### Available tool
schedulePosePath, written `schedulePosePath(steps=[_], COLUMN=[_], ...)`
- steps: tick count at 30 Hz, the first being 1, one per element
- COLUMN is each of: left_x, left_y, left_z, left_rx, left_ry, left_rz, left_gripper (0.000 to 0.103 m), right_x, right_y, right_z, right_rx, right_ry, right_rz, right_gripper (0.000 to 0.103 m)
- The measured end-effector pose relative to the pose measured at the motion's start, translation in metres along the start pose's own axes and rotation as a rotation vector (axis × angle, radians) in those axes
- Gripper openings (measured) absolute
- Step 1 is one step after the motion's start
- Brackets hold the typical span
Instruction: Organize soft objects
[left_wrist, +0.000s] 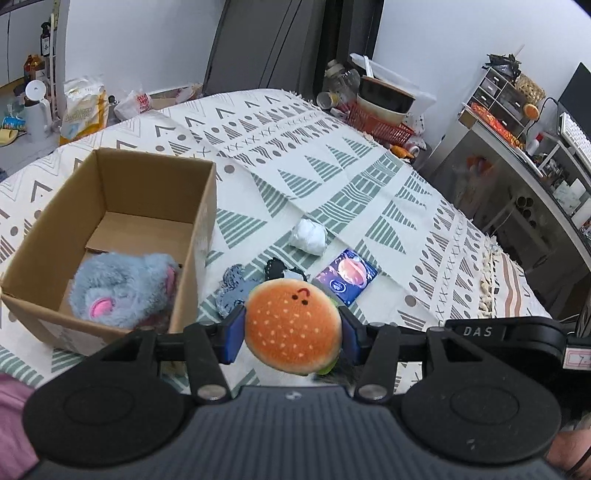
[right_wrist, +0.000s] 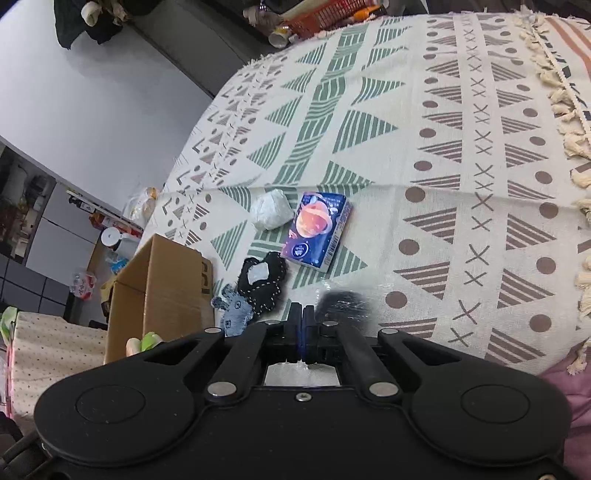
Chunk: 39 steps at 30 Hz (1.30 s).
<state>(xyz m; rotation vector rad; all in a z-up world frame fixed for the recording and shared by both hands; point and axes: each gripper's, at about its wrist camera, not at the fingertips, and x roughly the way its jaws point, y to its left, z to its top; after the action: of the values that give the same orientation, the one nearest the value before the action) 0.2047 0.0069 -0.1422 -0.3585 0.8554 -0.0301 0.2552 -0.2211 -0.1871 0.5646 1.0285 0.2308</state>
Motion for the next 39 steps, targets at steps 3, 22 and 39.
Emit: schedulePosePath(steps=[3,22,39], left_x=[-0.003,-0.002,0.025], left_y=[0.003,0.014,0.018], left_z=[0.003,0.005,0.001], left_rx=[-0.002,-0.014,-0.022], left_ry=[-0.002,0.010,0.069], left_rz=[-0.002,-0.010,0.013], left_gripper=[0.051,0.052,0.052], right_x=[-0.006,0.029,0.070], right_y=[0.001,-0.018,-0.023], right_z=[-0.002,-0.001,-0.002], right_rx=[0.003,0.109,0.148], right_ry=[-0.011,0.099,0.144], right_rz=[0.011,-0.179,-0.185], right_gripper=[0.000,0.059,0.047])
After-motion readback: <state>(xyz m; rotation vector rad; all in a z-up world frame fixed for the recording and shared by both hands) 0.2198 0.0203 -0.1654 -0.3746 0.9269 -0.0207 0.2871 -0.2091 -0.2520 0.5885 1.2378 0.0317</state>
